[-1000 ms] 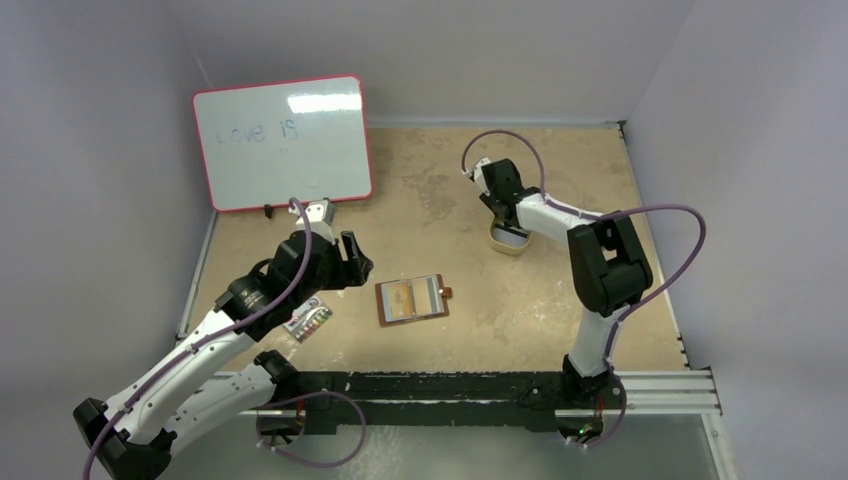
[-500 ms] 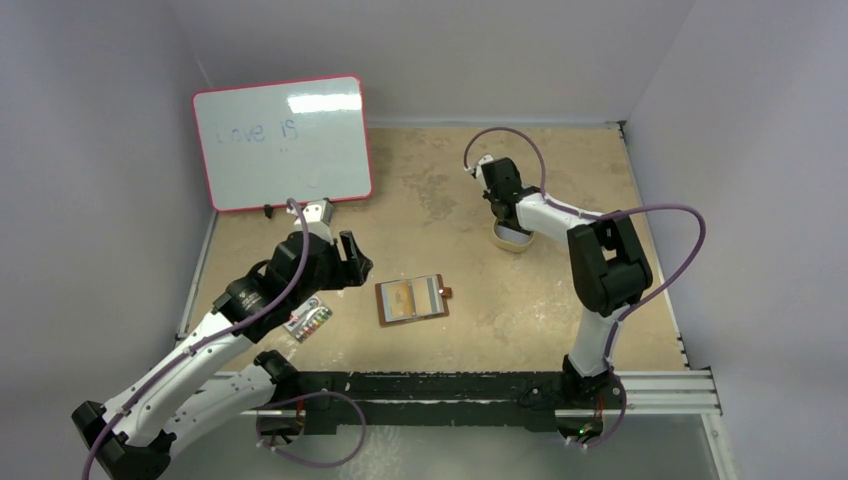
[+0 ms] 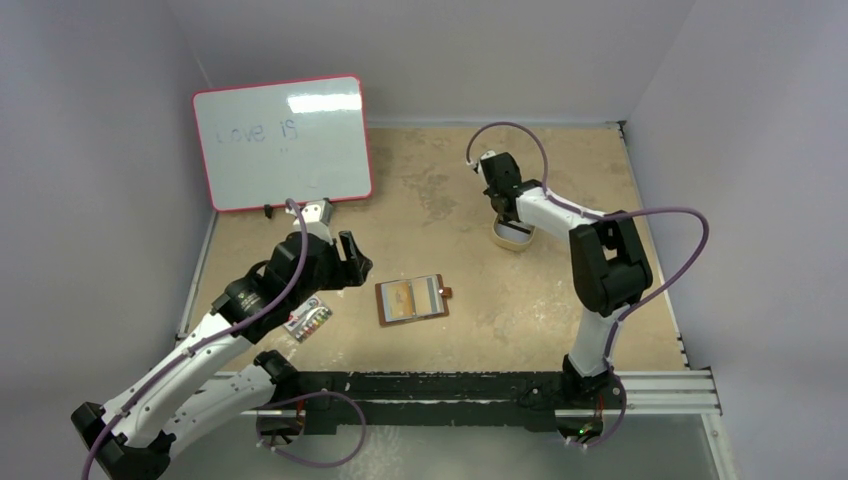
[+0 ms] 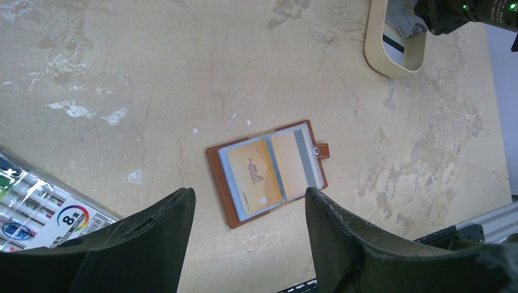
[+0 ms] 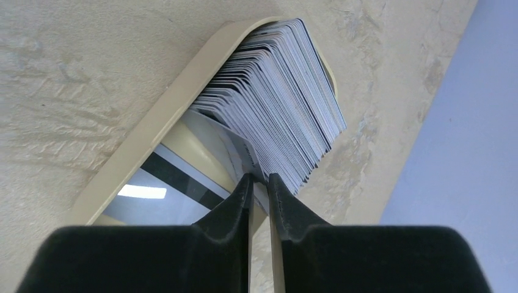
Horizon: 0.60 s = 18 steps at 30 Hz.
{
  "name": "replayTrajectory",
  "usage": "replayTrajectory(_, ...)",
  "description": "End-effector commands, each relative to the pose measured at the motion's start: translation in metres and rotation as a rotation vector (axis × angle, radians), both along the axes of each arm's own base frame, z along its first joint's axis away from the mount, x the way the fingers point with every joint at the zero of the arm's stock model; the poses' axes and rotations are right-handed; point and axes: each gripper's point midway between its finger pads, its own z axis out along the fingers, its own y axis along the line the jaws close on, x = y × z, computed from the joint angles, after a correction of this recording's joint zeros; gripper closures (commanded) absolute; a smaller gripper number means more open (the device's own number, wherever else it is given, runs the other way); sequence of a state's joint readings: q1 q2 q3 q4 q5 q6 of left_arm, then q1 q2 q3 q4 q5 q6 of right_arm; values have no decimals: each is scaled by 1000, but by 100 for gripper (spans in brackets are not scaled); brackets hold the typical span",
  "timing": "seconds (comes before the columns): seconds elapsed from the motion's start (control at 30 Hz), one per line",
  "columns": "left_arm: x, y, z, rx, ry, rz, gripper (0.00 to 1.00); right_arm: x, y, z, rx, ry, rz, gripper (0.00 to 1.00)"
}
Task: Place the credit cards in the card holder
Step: Pick up the credit card from the storage box.
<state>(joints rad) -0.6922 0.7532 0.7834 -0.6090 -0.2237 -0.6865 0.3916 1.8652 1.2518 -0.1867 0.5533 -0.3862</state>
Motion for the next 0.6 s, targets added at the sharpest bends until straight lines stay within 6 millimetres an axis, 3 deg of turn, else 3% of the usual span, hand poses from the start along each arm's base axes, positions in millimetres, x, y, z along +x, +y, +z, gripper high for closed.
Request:
replayTrajectory(0.0, 5, 0, 9, -8, -42, 5, 34, 2, 5, 26, 82, -30, -52, 89)
replayTrajectory(0.2, 6, 1, 9, 7, -39, 5, 34, -15, 20, 25, 181, 54, -25, 100)
replayTrajectory(0.3, 6, 6, 13, 2, -57, 22, 34, -29, 29, 27, 215, 121, -25, 100)
replayTrajectory(0.47, 5, 5, 19, -39, -90, 26, 32, -44, 50, 58, 335, 95, 9, 100)
replayTrajectory(0.57, 6, -1, 16, -64, -71, 23, 32, -50, 79, 81, 491, 76, 66, 100)
